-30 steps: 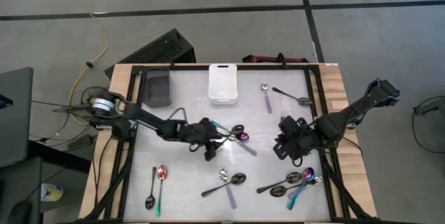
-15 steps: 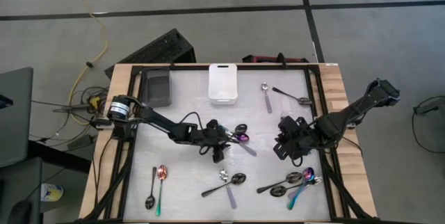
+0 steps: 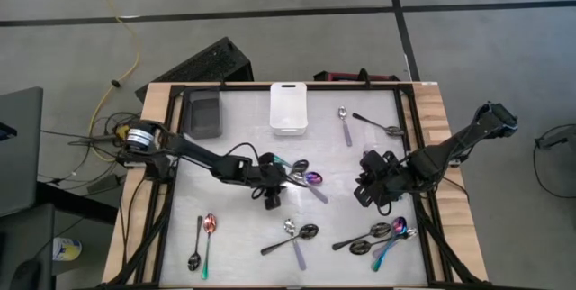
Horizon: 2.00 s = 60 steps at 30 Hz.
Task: Sort silverware by color (type)
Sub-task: Put the black spoon into the black bin
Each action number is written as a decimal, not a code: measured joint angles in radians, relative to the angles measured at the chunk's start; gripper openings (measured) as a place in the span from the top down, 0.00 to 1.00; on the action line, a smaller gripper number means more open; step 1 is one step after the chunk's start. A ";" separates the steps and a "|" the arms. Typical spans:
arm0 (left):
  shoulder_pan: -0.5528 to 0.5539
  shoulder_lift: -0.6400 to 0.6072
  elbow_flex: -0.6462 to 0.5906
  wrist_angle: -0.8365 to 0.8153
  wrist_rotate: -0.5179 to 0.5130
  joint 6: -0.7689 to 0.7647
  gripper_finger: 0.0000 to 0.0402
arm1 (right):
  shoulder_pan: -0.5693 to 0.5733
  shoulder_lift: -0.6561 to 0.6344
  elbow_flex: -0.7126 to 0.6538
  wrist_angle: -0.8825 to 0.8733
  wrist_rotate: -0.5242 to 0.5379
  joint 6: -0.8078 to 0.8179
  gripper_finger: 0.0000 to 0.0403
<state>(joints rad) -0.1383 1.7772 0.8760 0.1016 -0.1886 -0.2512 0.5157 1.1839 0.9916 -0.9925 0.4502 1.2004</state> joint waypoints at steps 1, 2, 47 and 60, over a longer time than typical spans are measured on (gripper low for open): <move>-0.006 -0.024 -0.003 -0.025 0.000 0.003 0.70 | -0.002 0.000 0.000 -0.001 0.000 -0.003 0.70; -0.013 -0.045 -0.003 -0.028 -0.003 0.009 0.70 | -0.006 0.000 0.000 -0.001 0.000 -0.005 0.70; -0.034 -0.352 -0.001 -0.082 -0.334 0.085 0.99 | -0.047 0.000 0.000 0.013 -0.012 -0.034 0.70; 0.303 -0.893 -0.006 -0.558 -0.397 0.041 0.99 | -0.047 0.000 0.000 0.028 -0.002 -0.075 0.70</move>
<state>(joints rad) 0.1648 0.8838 0.8697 -0.4566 -0.5858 -0.2104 0.4686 1.1835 0.9913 -0.9648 0.4479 1.1254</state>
